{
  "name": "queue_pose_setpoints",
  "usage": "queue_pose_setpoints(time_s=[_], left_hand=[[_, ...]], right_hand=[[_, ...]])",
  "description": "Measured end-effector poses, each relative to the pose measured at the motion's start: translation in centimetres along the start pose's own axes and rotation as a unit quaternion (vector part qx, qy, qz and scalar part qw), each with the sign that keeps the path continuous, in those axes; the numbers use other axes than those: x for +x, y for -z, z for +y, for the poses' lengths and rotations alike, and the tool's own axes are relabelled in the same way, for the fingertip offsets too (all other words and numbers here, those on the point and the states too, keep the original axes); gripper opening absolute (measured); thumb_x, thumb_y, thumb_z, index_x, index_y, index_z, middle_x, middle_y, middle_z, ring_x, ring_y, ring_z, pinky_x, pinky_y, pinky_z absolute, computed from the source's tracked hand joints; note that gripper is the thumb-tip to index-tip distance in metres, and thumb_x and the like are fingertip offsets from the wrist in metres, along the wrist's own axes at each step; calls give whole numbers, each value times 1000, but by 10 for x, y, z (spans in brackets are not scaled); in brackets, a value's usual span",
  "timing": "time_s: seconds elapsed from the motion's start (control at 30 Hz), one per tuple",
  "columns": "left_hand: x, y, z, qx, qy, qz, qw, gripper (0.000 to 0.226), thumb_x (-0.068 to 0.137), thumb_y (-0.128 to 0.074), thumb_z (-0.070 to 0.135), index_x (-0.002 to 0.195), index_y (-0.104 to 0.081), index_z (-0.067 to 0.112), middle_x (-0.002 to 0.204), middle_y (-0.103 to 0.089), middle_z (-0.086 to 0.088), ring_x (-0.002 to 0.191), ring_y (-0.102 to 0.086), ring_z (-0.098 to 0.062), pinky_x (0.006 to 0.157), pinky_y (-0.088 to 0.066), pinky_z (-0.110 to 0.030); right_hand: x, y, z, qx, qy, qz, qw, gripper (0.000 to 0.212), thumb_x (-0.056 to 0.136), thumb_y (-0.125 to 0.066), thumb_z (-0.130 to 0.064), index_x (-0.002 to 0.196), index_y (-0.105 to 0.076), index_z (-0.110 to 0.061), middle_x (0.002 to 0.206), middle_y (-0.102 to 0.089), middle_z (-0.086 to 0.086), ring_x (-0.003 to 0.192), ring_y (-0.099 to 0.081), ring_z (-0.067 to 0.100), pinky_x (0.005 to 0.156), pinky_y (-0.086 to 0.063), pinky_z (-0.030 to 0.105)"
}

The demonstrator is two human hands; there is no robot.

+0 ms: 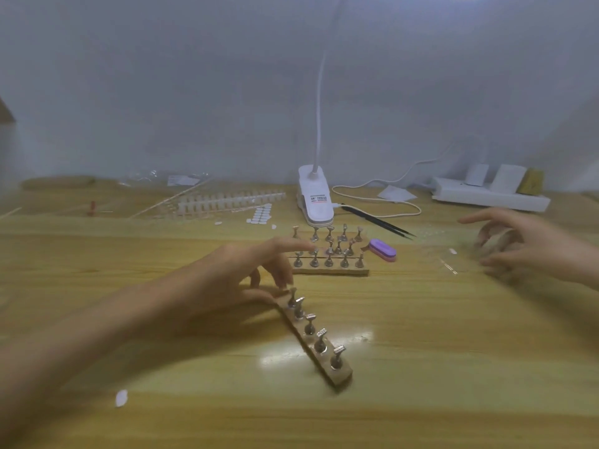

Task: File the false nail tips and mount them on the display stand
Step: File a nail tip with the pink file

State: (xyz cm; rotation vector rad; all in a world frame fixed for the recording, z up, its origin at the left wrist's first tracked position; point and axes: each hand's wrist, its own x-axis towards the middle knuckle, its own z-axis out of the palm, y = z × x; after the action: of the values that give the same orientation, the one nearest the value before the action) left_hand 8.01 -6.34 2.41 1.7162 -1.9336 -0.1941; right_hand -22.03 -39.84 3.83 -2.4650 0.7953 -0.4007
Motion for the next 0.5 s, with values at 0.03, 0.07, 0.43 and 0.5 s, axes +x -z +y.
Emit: queue_pose_setpoints(time_s=[0.03, 0.07, 0.43, 0.5], left_hand=[[4, -3, 4, 51, -6, 35, 998, 79, 79, -79, 8, 137, -38, 42, 98, -62, 19, 89, -60, 2, 74, -50, -20], [6, -5, 8, 110, -13, 78, 991, 73, 79, -79, 11, 135, -39, 37, 97, -60, 18, 85, -57, 1, 73, -49, -21], [-32, -58, 90, 191, -22, 74, 979, 55, 86, -55, 49, 136, -35, 50, 118, -48, 10, 85, -35, 0, 45, -46, -15], [-40, -66, 99, 266, -82, 66, 958, 44, 97, -43, 35, 140, -45, 46, 124, -42, 6, 81, -34, -6, 42, -42, -15]], right_hand=[[0, 0, -3, 16, 6, 6, 1000, 69, 77, -81, -2, 104, -61, -62, 91, -70, -8, 69, -70, 11, 55, -59, 25], [-1, 0, -7, 33, 10, 12, 999, 65, 79, -79, -1, 104, -63, -60, 91, -71, -9, 71, -70, 12, 55, -58, 24], [-22, -30, -83, 224, 86, -3, 971, 34, 91, -63, -9, 111, -69, -36, 100, -76, 4, 77, -71, 19, 61, -60, 28], [-30, -43, -98, 238, 94, -52, 965, 29, 87, -64, -20, 111, -69, -36, 98, -76, 5, 74, -70, 19, 59, -59, 29]])
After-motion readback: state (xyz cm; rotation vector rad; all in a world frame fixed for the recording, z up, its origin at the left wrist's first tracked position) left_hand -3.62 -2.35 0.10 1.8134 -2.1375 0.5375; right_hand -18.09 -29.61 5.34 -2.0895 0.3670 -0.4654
